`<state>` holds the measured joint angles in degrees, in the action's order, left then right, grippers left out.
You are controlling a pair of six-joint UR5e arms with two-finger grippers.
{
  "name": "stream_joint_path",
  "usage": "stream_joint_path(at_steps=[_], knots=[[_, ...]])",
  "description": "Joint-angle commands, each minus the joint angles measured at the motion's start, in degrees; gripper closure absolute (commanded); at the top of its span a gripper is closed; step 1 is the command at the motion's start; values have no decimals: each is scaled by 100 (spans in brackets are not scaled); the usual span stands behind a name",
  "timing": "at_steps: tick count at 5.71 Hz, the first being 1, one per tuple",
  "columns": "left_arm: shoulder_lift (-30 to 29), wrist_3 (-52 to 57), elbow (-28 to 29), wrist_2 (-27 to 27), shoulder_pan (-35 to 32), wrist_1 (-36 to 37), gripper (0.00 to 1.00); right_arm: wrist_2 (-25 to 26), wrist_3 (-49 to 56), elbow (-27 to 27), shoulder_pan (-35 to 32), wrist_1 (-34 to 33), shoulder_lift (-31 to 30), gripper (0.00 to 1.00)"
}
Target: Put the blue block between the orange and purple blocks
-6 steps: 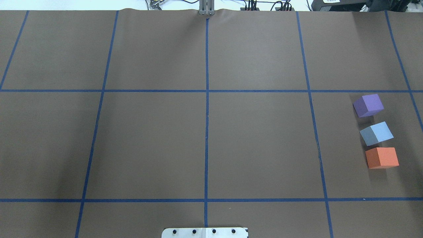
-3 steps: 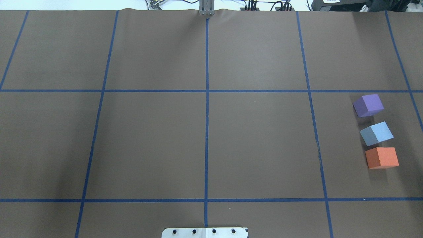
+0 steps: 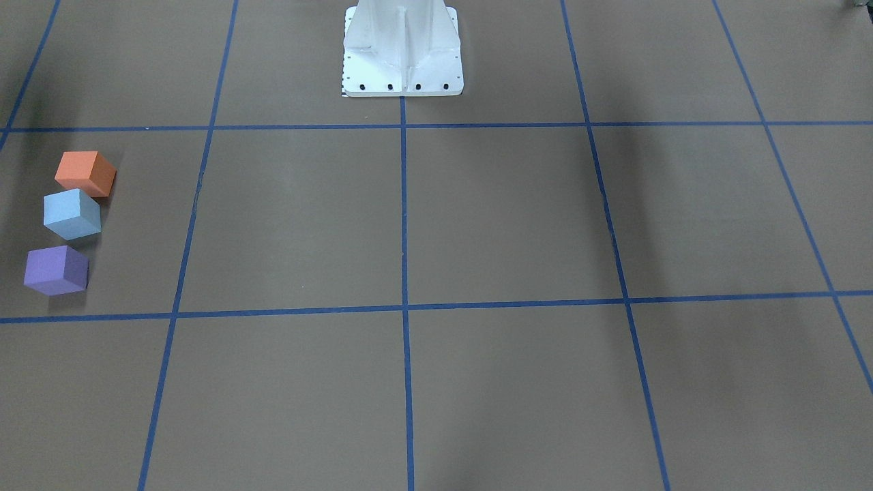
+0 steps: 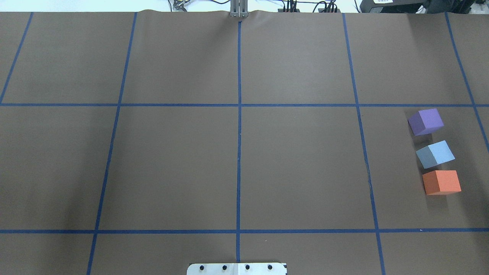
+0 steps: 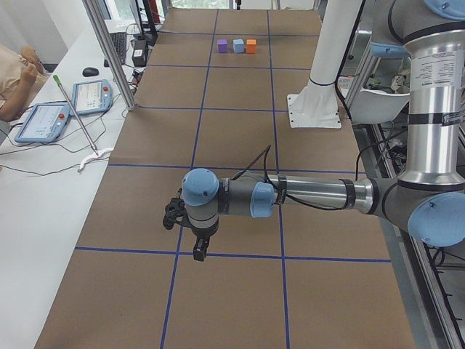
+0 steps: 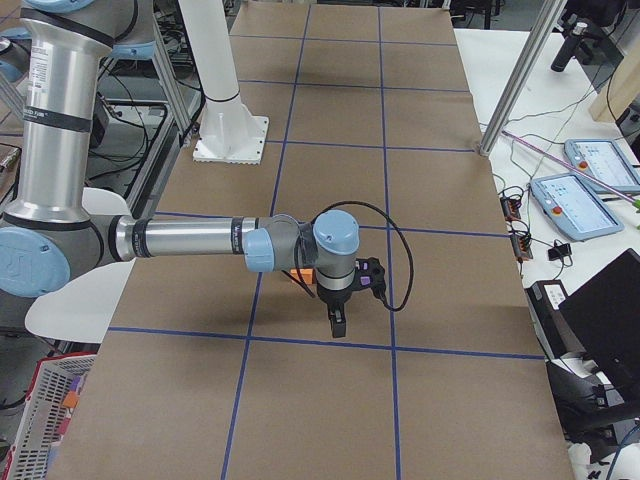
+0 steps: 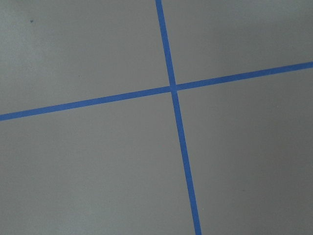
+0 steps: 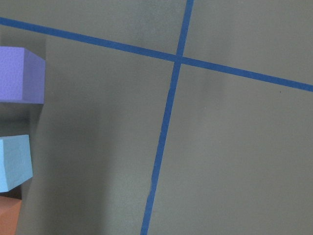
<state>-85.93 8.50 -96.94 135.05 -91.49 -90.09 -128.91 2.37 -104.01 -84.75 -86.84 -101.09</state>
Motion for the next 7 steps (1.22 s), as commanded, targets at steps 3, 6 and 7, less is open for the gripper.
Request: stream_joint_path(at_steps=[3,6,7], knots=[[23,-6,34,4,9,0,0,-2,0,135,2,9,28,0],[23,2,34,4,9,0,0,-169,0,161,2,9,28,0],[23,2,34,4,9,0,0,-169,9,153,2,9,28,0]])
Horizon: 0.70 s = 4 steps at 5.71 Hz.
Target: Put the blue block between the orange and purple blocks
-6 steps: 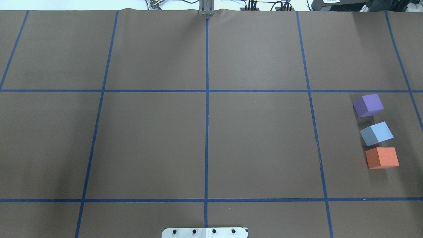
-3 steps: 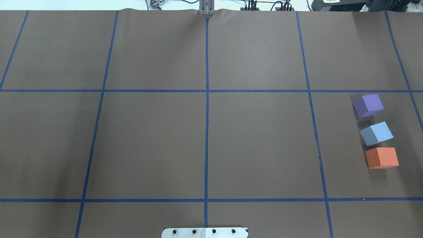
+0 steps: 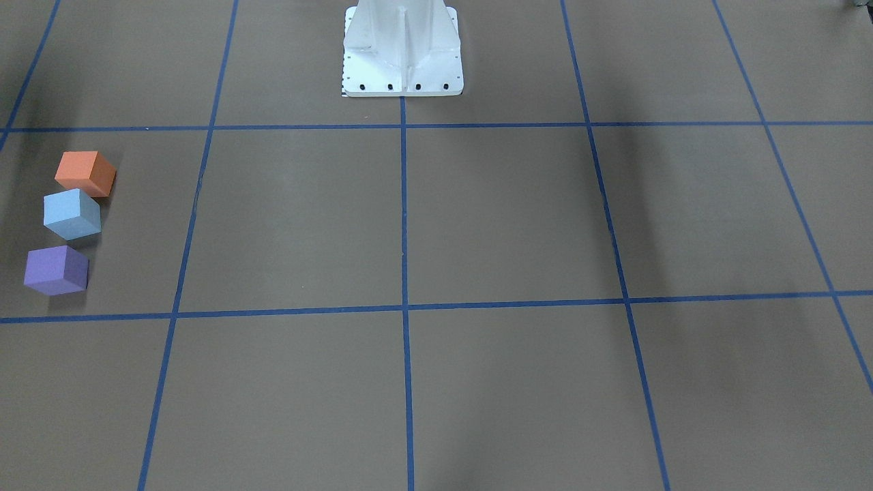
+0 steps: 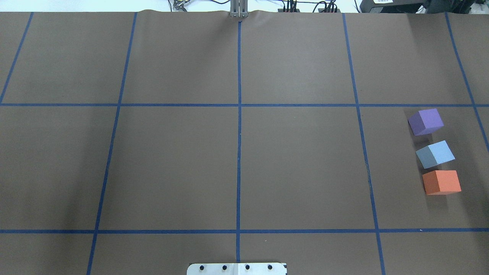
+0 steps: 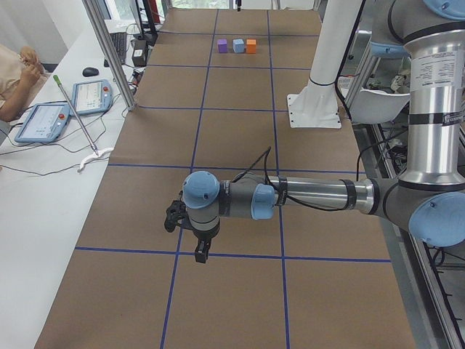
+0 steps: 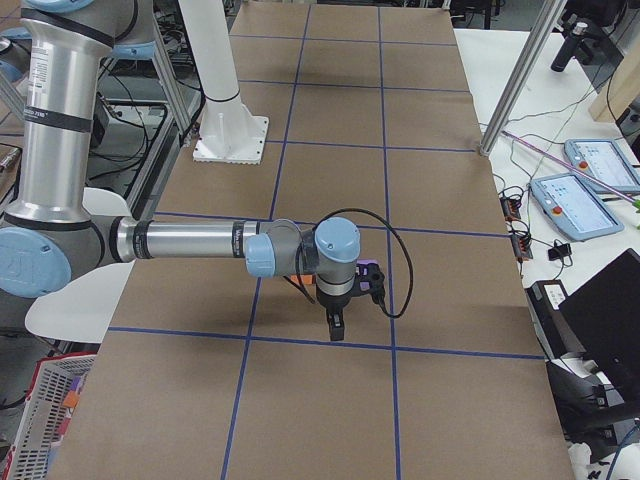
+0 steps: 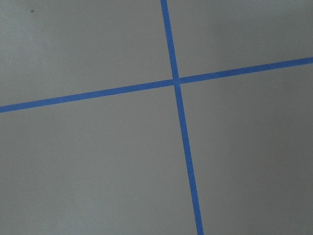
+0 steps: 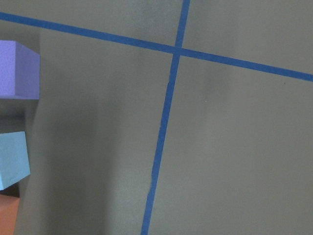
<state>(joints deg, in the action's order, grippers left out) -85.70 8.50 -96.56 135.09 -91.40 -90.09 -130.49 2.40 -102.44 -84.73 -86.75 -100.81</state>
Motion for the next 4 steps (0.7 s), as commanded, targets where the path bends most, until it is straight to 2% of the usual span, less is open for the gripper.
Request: stream_joint_path(at_steps=[1,4], knots=[[0,2,-20,0,0,0,0,-20,-3,-13,0,52,0,0],[0,11,-29,0,0,0,0,-21,-3,40,0,158,9,0]])
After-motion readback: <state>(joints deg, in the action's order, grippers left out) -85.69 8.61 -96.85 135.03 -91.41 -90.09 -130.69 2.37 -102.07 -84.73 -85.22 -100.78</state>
